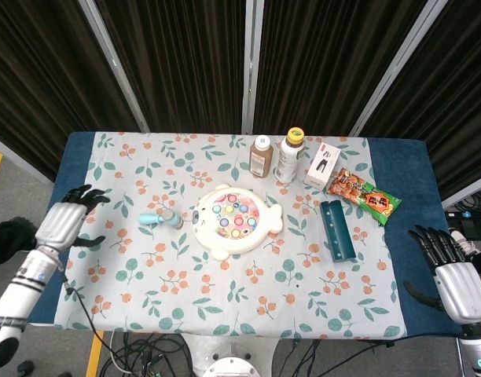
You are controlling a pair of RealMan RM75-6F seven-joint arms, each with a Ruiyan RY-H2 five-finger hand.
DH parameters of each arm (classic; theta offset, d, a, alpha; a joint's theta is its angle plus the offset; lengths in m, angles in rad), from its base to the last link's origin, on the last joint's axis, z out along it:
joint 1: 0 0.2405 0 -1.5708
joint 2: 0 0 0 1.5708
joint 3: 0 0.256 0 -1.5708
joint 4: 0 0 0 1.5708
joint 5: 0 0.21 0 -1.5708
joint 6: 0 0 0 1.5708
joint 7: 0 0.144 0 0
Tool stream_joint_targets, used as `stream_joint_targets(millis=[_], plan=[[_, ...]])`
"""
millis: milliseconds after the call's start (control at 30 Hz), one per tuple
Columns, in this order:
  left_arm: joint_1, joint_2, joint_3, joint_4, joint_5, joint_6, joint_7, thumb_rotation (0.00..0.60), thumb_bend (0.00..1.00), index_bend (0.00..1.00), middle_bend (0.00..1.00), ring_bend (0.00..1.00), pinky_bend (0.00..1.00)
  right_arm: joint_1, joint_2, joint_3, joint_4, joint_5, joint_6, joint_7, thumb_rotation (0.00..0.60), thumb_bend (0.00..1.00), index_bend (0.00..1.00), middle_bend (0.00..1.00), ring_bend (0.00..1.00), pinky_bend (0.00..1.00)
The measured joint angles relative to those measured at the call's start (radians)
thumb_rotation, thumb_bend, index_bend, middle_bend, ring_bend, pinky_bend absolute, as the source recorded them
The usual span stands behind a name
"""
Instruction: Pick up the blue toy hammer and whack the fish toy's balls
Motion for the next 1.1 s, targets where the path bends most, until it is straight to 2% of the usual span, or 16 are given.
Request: stream_joint_targets(millis=[133,300,533,700,1100], plan=[[-0.108,-0.068,-0.024,0.080,-0.097,-0.120,0.029,0.600,0.21,0.30,0.22,0.15,0.16,0.004,0.002,0.003,-0.007,0.010,-0.013,-0.008,0.600,0.14,0.00,0.06,0.00,0.00],[-0.193,-0.156,-0.038,0.150,-0.207,-0.181,0.109,0.600,0.23,0.32,0.23,0.15,0.16,0.008,0.003,0.005,-0.010,0.023,-0.026,-0.010,0.600,0.13,0.00,0.06,0.00,0.00],[-0.233,-0.203,-0.018,0.139,-0.294,-0.179,0.209,0.600,0.24,0.33,0.23,0.16,0.16,0.013,0.000,0.008,-0.001,0.035,-0.042,0.001,0.600,0.14,0.00,0.06,0.00,0.00],[-0.256,-0.240,-0.001,0.140,-0.366,-0.169,0.269,0.600,0.24,0.33,0.25,0.19,0.22,0.017,-0.004,0.008,0.009,0.037,-0.049,0.011,0.600,0.14,0.00,0.06,0.00,0.00],[-0.321,-0.328,0.029,0.166,-0.485,-0.124,0.397,0.600,0.25,0.33,0.31,0.24,0.27,0.016,-0.007,0.008,0.025,0.045,-0.052,0.028,0.600,0.14,0.00,0.06,0.00,0.00]])
